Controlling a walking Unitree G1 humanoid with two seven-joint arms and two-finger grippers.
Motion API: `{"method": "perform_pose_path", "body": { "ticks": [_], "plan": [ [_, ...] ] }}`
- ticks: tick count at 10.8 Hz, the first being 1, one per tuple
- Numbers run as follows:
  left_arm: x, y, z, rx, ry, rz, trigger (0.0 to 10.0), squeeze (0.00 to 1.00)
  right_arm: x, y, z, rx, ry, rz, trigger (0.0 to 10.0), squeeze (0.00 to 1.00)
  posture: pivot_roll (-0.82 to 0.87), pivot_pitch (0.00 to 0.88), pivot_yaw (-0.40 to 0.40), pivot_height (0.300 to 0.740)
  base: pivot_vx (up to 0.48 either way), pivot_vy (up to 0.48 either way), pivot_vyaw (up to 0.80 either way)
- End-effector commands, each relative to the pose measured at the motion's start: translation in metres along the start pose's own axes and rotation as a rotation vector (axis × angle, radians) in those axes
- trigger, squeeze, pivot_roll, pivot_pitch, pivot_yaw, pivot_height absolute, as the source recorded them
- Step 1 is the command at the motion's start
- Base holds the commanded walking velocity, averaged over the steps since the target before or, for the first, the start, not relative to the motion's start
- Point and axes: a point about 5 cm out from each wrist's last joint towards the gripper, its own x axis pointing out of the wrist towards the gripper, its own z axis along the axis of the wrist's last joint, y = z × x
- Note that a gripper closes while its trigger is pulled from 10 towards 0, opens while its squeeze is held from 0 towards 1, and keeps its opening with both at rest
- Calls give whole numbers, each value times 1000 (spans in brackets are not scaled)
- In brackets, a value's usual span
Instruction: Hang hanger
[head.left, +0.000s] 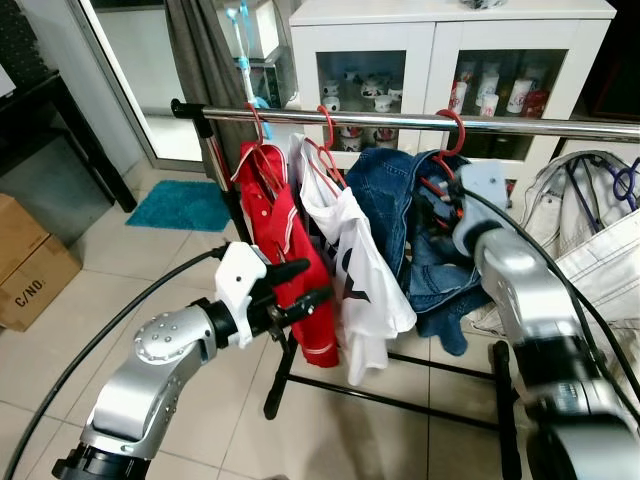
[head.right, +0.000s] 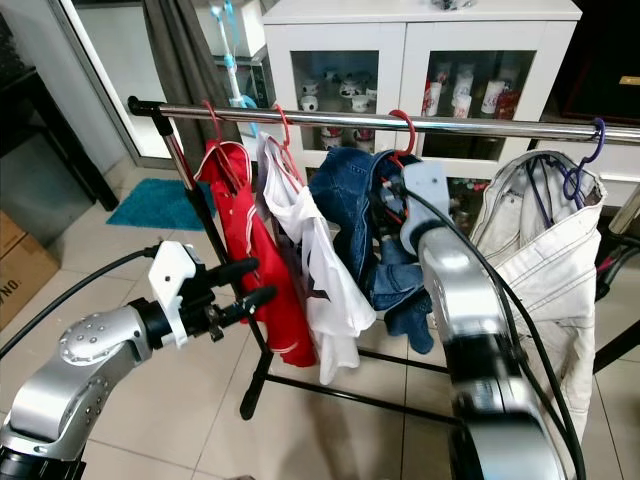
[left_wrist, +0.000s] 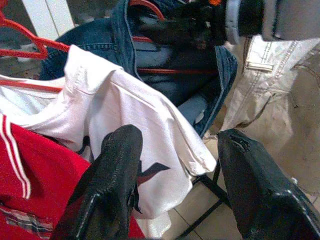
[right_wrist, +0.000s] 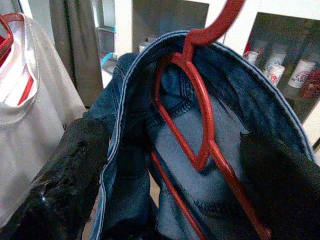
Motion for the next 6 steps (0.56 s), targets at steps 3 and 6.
{"method": "perform_pose_path", "body": {
  "ticks": [3, 6],
  "plan": [
    [-6, -1, 1, 3, 13, -8, 10000, 0, 14, -3, 11, -24, -22, 28, 10000, 0, -38, 0, 119, 740, 0, 0, 0],
    [-9, 1, 0, 5, 23, -1, 10000, 0, 21, -7, 12, -80, 8, 138, 4039, 0, -32, 0, 114, 740, 0, 0, 0]
  ]
}}
